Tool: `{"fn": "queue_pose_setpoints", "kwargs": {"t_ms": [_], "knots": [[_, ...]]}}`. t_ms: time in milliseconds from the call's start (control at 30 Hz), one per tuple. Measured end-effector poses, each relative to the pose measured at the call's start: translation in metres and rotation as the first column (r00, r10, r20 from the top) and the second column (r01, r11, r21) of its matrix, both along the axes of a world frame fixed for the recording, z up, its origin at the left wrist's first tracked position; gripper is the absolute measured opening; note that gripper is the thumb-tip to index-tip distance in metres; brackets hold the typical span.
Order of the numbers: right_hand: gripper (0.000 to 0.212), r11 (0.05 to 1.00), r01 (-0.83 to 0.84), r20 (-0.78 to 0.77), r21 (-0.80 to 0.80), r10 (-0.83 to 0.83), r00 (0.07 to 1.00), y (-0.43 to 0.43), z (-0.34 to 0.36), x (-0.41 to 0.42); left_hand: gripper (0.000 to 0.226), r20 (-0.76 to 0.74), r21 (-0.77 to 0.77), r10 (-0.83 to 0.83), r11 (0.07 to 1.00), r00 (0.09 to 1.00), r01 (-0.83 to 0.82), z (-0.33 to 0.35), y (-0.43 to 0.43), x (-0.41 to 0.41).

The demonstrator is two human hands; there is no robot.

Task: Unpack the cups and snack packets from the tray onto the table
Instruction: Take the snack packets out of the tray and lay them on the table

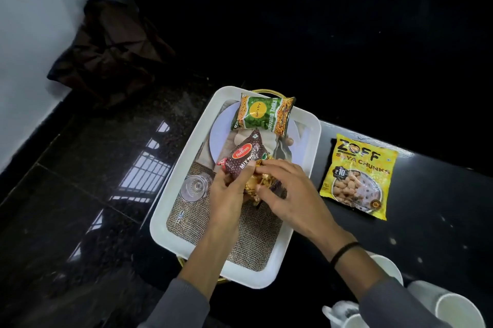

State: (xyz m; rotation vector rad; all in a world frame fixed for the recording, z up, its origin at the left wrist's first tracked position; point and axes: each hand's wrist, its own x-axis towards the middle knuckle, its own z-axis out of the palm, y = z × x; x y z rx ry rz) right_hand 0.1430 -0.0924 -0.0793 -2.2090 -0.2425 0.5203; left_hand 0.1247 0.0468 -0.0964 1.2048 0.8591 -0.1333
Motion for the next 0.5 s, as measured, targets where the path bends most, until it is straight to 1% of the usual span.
{"fn": "queue_pose_setpoints", "kwargs": {"t_ms": [67,133,167,233,267,333,367,433,467,500], "knots": [[0.028,0.997,0.032,-0.016,0.07,-0.031,0.999,-0.004,0.003,0.0,0.041,0.051,0.012,-0.031,0.999,0.998,0.031,-0.001,0.002,-0.003],[0.023,0.991,0.073,-0.035,0.111,-0.069,0.997,-0.008,0.006,-0.002,0.048,0.094,0.02,-0.069,0.998,0.993,0.068,0.0,0.002,-0.006],[0.025,0.983,0.12,-0.064,0.138,-0.112,0.992,-0.009,0.007,-0.002,0.05,0.117,0.028,-0.09,0.996,0.989,0.088,0.001,0.003,-0.007],[0.037,0.952,0.222,-0.159,0.209,-0.191,0.969,-0.015,0.01,0.0,0.054,0.163,0.043,-0.128,0.992,0.978,0.122,0.005,0.003,-0.007],[0.044,0.938,0.25,-0.2,0.24,-0.204,0.958,-0.02,0.01,0.001,0.059,0.192,0.038,-0.148,0.989,0.97,0.144,0.009,0.003,-0.007],[0.056,0.921,0.259,-0.277,0.291,-0.178,0.944,-0.031,0.012,0.003,0.065,0.252,0.054,-0.221,0.975,0.942,0.214,0.018,0.002,-0.005],[0.059,0.914,0.259,-0.318,0.314,-0.155,0.935,-0.035,0.012,0.004,0.062,0.271,0.074,-0.274,0.962,0.923,0.264,0.024,0.001,-0.004],[0.065,0.897,0.272,-0.367,0.349,-0.137,0.92,-0.045,0.013,0.003,0.047,0.285,0.102,-0.38,0.925,0.88,0.366,0.037,-0.006,0.001],[0.065,0.89,0.289,-0.371,0.351,-0.151,0.916,-0.049,0.015,0.003,0.042,0.287,0.097,-0.424,0.905,0.859,0.414,0.042,-0.01,0.004],[0.063,0.88,0.32,-0.371,0.352,-0.183,0.91,-0.054,0.016,0.003,0.043,0.288,0.087,-0.457,0.888,0.842,0.452,0.044,-0.015,0.007]]}}
